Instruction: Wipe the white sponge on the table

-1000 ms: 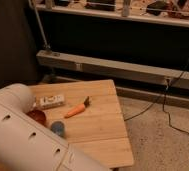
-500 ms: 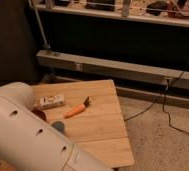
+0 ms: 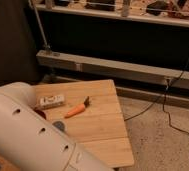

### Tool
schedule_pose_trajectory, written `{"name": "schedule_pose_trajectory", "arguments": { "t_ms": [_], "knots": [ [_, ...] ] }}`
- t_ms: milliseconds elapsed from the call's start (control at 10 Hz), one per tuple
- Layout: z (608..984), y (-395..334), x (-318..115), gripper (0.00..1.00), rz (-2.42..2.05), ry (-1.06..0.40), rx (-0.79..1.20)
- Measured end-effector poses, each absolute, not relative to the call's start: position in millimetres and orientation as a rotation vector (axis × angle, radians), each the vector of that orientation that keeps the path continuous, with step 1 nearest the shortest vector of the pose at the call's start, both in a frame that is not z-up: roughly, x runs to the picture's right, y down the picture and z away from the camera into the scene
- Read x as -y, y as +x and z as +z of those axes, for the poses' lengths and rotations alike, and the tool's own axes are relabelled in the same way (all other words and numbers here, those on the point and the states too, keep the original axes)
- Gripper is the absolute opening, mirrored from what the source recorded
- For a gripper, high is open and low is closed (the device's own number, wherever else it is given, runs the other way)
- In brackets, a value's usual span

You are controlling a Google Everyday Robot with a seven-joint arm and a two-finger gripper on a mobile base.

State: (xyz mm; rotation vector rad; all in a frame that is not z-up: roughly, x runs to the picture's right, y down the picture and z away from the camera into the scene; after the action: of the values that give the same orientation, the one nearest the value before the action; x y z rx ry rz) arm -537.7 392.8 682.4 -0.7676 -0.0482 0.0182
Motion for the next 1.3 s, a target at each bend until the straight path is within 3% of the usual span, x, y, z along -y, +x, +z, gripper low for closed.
{"name": "schedule_pose_trajectory", "arguments": {
  "t_ms": [800,1300],
  "knots": [
    [698.6,-470.0,-404.3,0.37,0.115,-0.797,-0.073],
    [718.3,-413.7,-375.0,0.37,0.229,-0.752,-0.146]
  ]
}}
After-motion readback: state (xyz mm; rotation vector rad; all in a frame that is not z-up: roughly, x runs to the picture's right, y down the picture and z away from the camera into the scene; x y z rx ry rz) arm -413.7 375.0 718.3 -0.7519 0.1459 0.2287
